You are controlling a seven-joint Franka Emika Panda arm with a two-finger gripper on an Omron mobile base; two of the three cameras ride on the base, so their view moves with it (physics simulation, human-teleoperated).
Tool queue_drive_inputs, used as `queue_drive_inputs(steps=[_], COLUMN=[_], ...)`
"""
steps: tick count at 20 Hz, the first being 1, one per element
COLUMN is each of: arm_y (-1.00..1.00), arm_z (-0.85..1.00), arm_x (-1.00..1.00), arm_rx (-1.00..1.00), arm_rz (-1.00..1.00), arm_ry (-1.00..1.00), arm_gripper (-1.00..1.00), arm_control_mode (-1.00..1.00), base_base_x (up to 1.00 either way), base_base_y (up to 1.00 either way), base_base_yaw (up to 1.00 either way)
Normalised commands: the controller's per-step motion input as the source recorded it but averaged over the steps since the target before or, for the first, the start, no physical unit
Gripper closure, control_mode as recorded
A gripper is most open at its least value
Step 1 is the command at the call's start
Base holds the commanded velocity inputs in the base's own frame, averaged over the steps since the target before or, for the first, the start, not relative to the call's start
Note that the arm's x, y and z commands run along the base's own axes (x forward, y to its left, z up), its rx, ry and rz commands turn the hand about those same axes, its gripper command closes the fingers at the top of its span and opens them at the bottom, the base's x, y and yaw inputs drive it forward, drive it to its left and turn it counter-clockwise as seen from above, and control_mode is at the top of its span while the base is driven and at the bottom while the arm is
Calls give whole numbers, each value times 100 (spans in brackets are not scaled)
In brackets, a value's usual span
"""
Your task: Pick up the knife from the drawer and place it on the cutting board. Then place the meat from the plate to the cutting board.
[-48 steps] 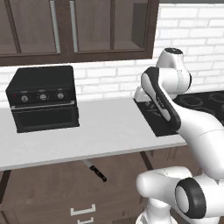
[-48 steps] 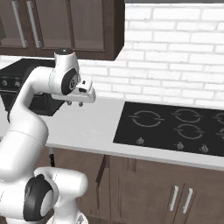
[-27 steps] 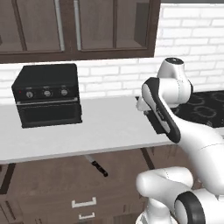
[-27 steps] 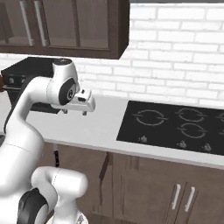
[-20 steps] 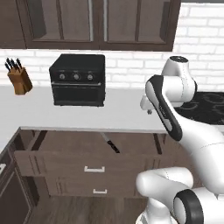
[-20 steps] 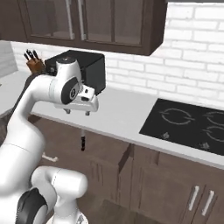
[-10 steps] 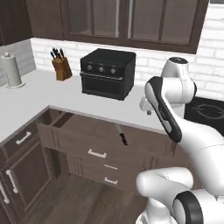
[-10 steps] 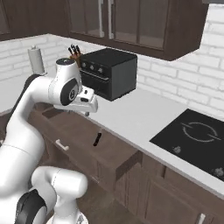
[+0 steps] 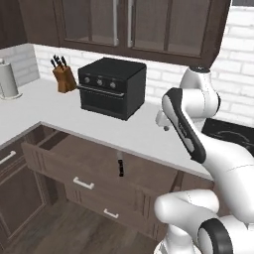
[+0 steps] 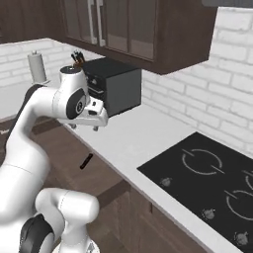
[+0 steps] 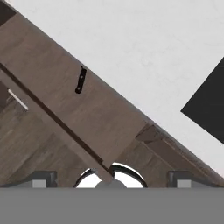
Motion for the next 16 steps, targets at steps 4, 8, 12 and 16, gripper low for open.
queue_drive_inputs(steps=[4, 8, 12, 16], arm_y=[0, 0, 0, 0], arm_z=[0, 0, 0, 0], arm_x=[0, 0, 0, 0], arm_rx=[0, 0, 0, 0], arm_rz=[0, 0, 0, 0], arm_ry=[0, 0, 0, 0], arm_gripper=[-100, -100, -100, -100], arm_control_mode=[100, 100, 100, 100], base_base_x=[23, 0, -3, 6], base_base_y=[-55, -52, -37, -22], base_base_yaw=[26, 25, 18, 13])
